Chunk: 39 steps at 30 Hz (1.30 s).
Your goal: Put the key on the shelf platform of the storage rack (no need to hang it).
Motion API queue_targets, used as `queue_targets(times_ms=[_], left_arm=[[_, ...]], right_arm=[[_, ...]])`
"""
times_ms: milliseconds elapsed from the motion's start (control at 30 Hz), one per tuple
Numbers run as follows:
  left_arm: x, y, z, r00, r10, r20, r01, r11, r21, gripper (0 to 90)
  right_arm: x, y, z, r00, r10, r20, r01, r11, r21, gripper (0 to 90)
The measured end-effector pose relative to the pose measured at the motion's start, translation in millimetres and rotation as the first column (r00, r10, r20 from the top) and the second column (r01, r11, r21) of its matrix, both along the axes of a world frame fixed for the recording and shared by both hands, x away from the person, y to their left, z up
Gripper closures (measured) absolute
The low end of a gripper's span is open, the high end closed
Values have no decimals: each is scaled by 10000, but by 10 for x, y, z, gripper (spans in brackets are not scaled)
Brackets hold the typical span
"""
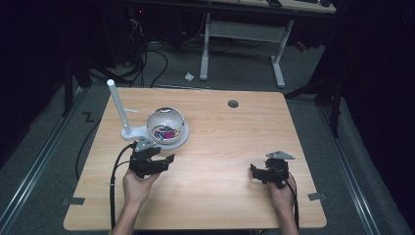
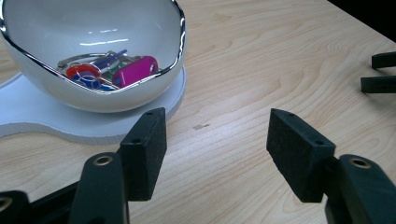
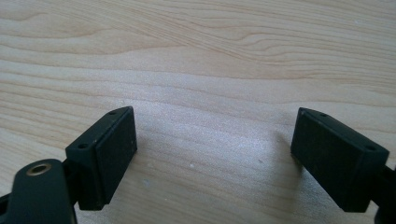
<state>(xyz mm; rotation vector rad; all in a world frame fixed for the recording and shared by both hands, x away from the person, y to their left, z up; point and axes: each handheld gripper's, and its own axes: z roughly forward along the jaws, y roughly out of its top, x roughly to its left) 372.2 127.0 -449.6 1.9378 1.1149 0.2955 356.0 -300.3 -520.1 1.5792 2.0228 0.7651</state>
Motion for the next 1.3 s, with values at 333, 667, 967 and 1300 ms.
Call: queue_targets(times_ms=[333,667,967,1300], left_arm=[[-4,-45,-89,9998,-79,-202,78,10000,-36,381],[2,-118,-175,9988,-301,-385,302,9995,26,378],[7,-190,-204,9982,-429,-420,431,9991,29,377],[27,-293,-268,9970,-618,-458,626,9979,165,377]], right_arm=[[0,0,0,10000,-1,-2,1,10000,1,144],[0,0,0,10000,0,-1,0,10000,-1,144],[0,0,0,10000,1,-1,-1,10000,-3,143],[0,0,0,10000,0,1,0,10000,-3,144]])
